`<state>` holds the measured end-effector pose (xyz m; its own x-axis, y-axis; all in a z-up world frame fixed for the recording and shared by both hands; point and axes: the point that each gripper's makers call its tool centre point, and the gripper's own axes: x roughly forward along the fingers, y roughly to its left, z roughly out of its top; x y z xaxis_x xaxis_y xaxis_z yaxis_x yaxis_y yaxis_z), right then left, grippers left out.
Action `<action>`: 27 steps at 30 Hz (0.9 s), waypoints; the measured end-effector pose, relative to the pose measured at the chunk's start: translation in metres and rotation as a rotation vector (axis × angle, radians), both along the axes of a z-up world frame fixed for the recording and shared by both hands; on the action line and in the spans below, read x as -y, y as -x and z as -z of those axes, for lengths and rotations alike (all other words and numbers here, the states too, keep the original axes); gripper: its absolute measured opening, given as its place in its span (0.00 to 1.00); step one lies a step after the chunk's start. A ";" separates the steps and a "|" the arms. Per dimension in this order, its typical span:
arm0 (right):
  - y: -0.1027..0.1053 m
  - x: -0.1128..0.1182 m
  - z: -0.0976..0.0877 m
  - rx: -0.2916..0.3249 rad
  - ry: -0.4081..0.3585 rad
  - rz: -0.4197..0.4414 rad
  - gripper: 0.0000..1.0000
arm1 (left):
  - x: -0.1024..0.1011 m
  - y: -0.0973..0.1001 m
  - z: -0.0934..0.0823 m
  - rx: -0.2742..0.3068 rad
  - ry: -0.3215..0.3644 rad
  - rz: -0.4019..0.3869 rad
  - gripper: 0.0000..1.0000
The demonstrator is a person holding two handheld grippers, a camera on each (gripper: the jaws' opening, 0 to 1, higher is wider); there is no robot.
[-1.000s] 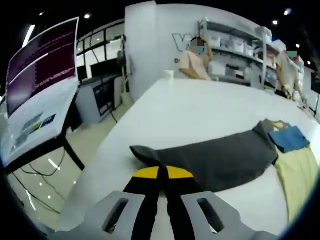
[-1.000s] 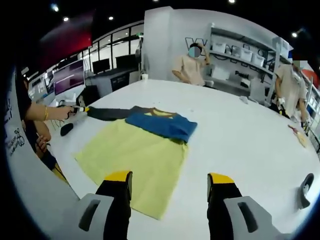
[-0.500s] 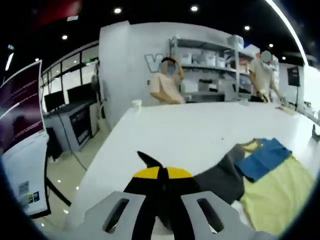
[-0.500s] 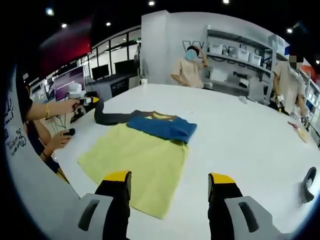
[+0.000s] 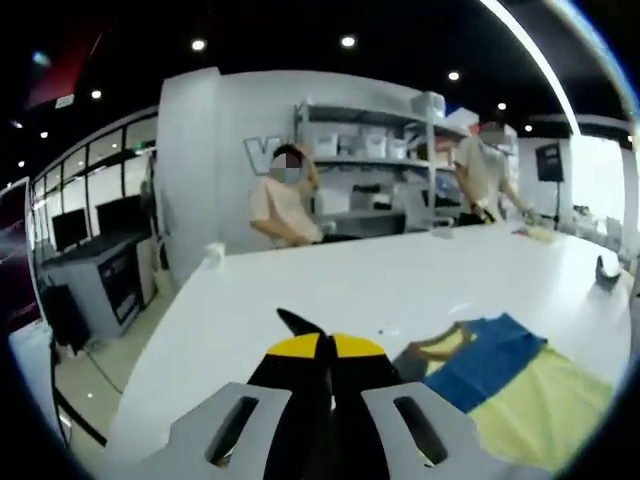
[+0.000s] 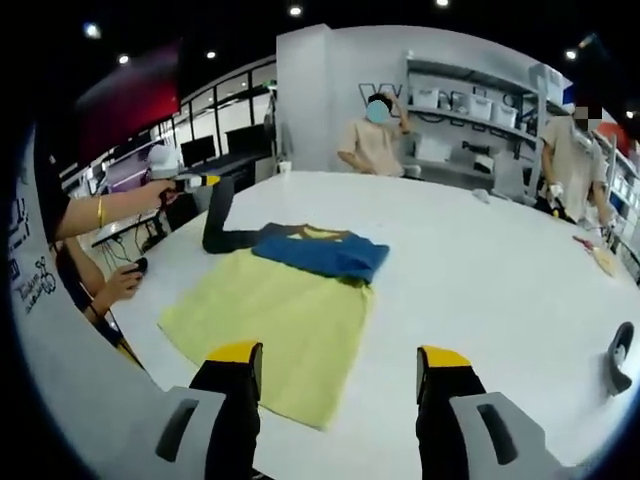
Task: Fold the garment on the visible template until the final outline fits inside the template.
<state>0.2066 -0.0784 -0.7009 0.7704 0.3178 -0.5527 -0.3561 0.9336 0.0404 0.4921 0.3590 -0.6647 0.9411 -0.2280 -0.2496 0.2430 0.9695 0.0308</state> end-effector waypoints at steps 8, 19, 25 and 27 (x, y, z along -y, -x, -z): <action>0.010 0.004 0.002 -0.002 -0.017 0.005 0.60 | 0.053 -0.013 -0.026 0.041 0.052 0.089 0.00; 0.023 0.011 0.004 -0.009 -0.016 0.027 0.61 | 0.131 -0.020 -0.041 0.068 0.103 0.237 0.00; 0.027 0.021 0.002 -0.008 -0.018 0.053 0.60 | 0.157 -0.032 -0.038 0.069 0.139 0.261 0.00; 0.028 0.024 0.001 -0.009 -0.018 0.062 0.60 | 0.172 -0.035 -0.038 0.067 0.154 0.278 0.00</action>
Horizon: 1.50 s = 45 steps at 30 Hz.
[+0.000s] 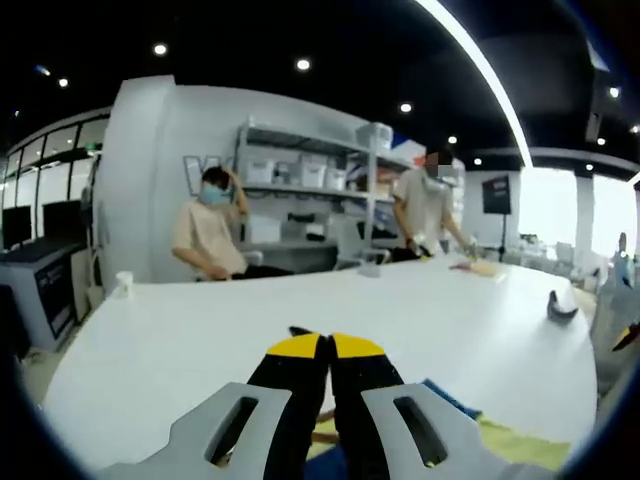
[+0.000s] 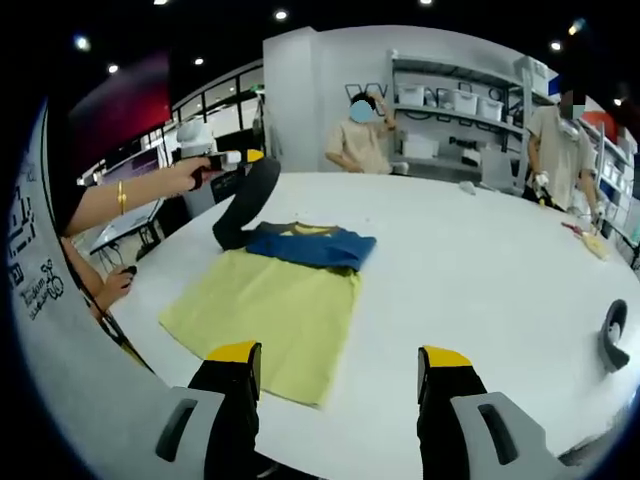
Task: Fold the garment on the visible template until the final outline fits inside the template.
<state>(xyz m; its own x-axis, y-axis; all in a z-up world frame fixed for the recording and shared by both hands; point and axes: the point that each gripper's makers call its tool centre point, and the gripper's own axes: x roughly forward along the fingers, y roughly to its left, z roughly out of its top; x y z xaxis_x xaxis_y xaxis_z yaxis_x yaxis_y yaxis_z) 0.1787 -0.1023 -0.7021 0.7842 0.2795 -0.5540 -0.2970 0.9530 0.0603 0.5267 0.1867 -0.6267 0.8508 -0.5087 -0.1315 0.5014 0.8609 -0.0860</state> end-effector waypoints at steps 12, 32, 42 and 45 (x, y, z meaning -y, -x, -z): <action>0.014 0.019 0.000 -0.012 -0.007 0.053 0.60 | 0.075 0.018 0.033 -0.042 -0.008 0.096 0.00; 0.015 0.022 0.005 -0.036 -0.042 0.066 0.60 | 0.130 0.044 0.118 -0.178 -0.124 0.223 0.00; 0.007 0.023 0.006 -0.028 -0.049 0.048 0.60 | 0.145 0.058 0.141 -0.239 -0.154 0.293 0.00; 0.005 0.022 0.005 -0.023 -0.053 0.043 0.59 | 0.150 0.062 0.139 -0.248 -0.119 0.313 0.00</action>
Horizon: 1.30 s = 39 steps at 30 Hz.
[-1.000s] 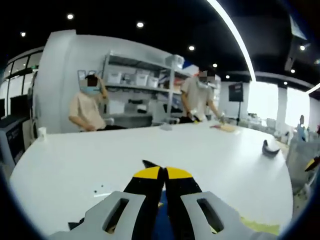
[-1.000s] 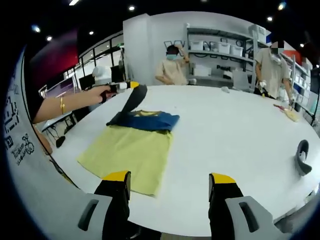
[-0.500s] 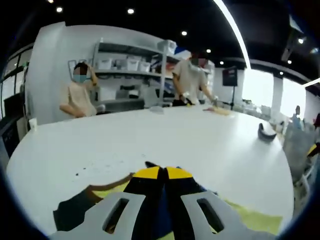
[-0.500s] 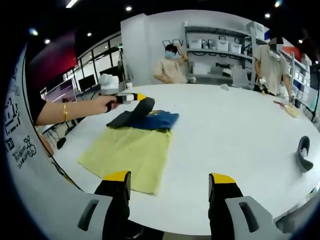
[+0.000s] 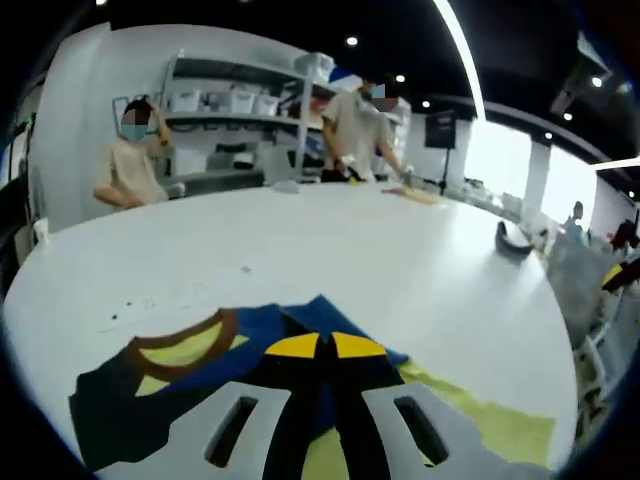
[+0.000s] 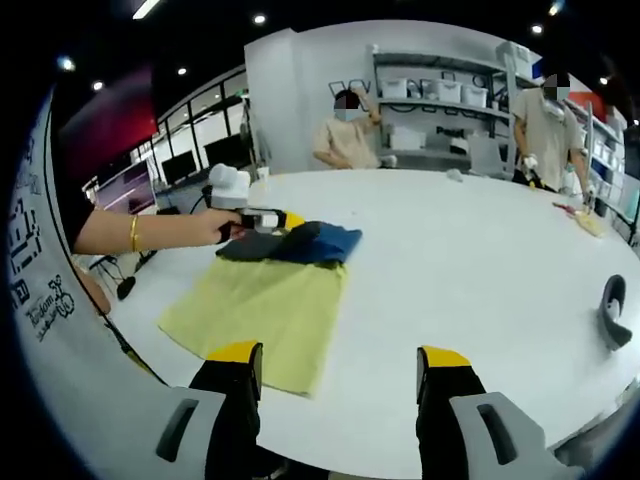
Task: Fold the garment on the visible template until the final outline fits inside the template.
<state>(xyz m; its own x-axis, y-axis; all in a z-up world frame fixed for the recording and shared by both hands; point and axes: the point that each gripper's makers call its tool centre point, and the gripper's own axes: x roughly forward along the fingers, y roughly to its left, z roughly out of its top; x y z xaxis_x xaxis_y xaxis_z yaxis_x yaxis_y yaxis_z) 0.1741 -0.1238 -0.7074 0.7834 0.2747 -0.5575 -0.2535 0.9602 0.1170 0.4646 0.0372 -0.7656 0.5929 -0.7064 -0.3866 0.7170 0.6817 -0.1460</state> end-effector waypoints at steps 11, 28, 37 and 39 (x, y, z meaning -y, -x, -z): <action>-0.006 0.000 0.001 0.002 -0.019 -0.008 0.59 | 0.001 0.011 -0.004 -0.005 -0.028 0.025 0.02; -0.031 -0.022 0.000 0.033 -0.031 -0.092 0.58 | -0.049 0.029 -0.044 0.080 -0.082 -0.016 0.19; -0.049 -0.041 -0.001 0.046 -0.036 -0.152 0.60 | -0.106 0.044 -0.078 0.154 -0.074 -0.148 0.54; -0.051 -0.042 -0.001 0.048 -0.036 -0.153 0.60 | -0.122 0.047 -0.081 0.157 -0.069 -0.184 0.62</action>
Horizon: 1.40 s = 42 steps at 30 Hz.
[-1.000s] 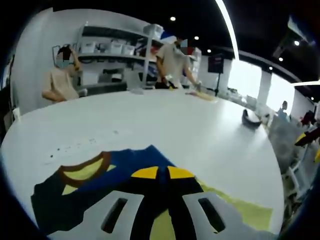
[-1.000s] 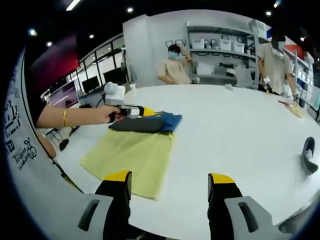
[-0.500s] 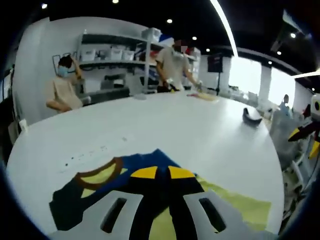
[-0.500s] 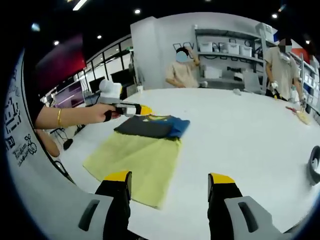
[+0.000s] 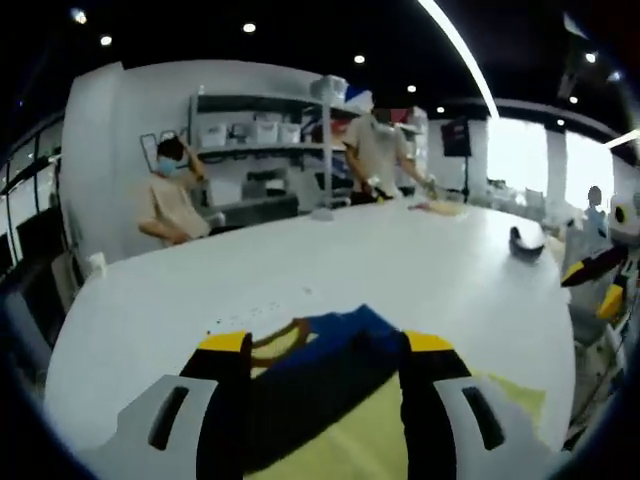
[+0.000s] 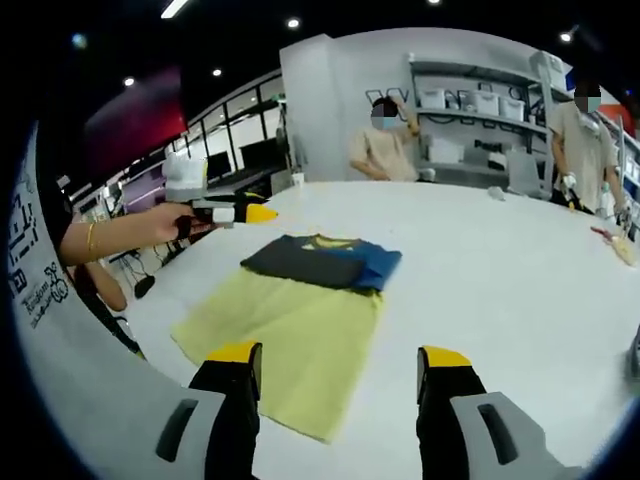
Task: Fold the garment on the visible template until the final outline fits inside the template.
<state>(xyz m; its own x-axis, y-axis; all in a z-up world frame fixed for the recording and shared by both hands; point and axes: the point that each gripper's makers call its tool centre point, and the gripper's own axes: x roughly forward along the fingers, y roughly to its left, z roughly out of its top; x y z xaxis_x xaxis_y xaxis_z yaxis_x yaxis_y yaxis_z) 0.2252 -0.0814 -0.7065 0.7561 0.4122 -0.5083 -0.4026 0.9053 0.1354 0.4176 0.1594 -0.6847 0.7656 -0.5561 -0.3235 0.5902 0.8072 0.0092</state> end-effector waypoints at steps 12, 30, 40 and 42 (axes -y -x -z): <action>-0.018 -0.016 -0.001 0.001 -0.031 -0.022 0.59 | -0.079 0.046 0.000 -0.051 0.028 -0.116 0.71; -0.032 -0.030 0.012 -0.037 -0.084 0.009 0.56 | -0.147 0.120 0.062 -0.239 -0.130 -0.231 0.78; -0.024 -0.028 0.030 -0.107 -0.063 0.027 0.54 | -0.152 0.143 0.096 -0.328 -0.135 -0.241 0.77; -0.023 -0.027 0.031 -0.111 -0.063 0.030 0.53 | -0.152 0.144 0.098 -0.332 -0.136 -0.241 0.77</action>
<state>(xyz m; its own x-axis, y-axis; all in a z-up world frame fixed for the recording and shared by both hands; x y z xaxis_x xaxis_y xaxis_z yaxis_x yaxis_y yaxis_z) 0.2482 -0.0542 -0.7371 0.7094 0.4240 -0.5630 -0.3545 0.9051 0.2349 0.2732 0.3116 -0.7826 0.7103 -0.3092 -0.6323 0.3735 0.9270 -0.0338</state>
